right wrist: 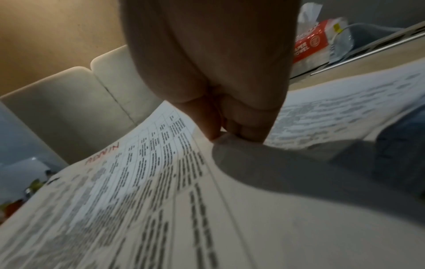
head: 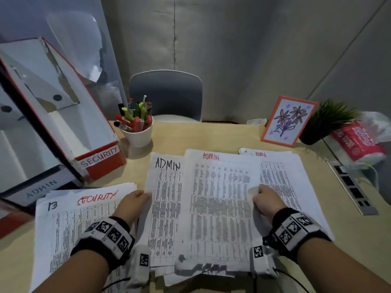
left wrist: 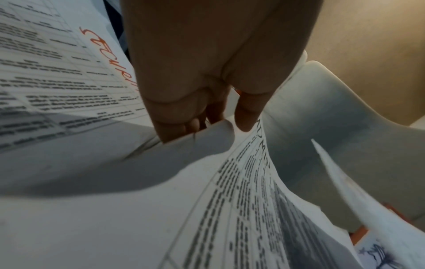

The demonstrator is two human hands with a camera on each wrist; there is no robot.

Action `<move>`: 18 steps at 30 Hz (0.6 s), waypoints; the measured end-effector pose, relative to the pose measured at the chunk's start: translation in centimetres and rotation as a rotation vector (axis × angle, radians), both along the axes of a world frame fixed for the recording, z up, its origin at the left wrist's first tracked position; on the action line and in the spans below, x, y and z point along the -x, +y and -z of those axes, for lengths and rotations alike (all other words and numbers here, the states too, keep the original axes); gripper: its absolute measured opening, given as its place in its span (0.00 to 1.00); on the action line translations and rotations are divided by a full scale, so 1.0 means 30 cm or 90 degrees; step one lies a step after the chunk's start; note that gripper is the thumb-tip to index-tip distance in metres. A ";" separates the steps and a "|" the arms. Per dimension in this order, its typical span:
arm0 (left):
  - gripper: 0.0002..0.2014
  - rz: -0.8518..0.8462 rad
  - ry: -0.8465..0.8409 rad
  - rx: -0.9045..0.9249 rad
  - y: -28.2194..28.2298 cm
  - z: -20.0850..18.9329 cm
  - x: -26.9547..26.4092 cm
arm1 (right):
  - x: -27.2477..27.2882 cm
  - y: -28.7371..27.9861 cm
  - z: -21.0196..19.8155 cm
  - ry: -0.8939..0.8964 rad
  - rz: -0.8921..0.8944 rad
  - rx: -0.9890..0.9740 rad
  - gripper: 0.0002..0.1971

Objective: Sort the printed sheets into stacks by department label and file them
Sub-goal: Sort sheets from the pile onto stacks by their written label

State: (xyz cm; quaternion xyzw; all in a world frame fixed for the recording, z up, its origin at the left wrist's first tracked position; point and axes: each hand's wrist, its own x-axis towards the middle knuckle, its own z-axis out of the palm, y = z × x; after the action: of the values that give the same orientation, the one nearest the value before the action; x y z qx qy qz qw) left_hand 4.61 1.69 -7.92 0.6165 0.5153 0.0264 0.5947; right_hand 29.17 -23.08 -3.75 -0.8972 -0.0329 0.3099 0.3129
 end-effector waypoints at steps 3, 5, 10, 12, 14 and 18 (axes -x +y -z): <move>0.40 -0.036 -0.023 0.091 -0.004 -0.010 -0.008 | 0.052 0.043 0.029 0.028 -0.046 -0.005 0.14; 0.40 -0.018 -0.024 0.096 -0.023 -0.039 -0.014 | 0.086 0.065 0.035 0.059 -0.068 -0.027 0.14; 0.29 0.091 -0.047 0.083 -0.033 -0.038 -0.004 | 0.132 0.078 0.058 0.085 -0.072 -0.092 0.19; 0.14 0.088 -0.030 0.035 -0.039 -0.037 -0.011 | 0.143 0.079 0.052 0.108 -0.030 -0.137 0.15; 0.12 0.086 -0.018 0.016 -0.040 -0.032 -0.014 | 0.146 0.076 0.046 0.110 -0.015 -0.183 0.15; 0.14 0.079 -0.017 -0.009 -0.037 -0.029 -0.004 | 0.133 0.053 0.054 0.109 -0.023 -0.246 0.15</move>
State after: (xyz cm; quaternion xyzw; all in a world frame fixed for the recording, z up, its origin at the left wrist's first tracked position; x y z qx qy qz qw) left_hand 4.73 0.58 -7.05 0.6511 0.4679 0.0010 0.5976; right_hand 25.17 -21.49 -5.38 -0.7904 -0.0813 0.3783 0.4749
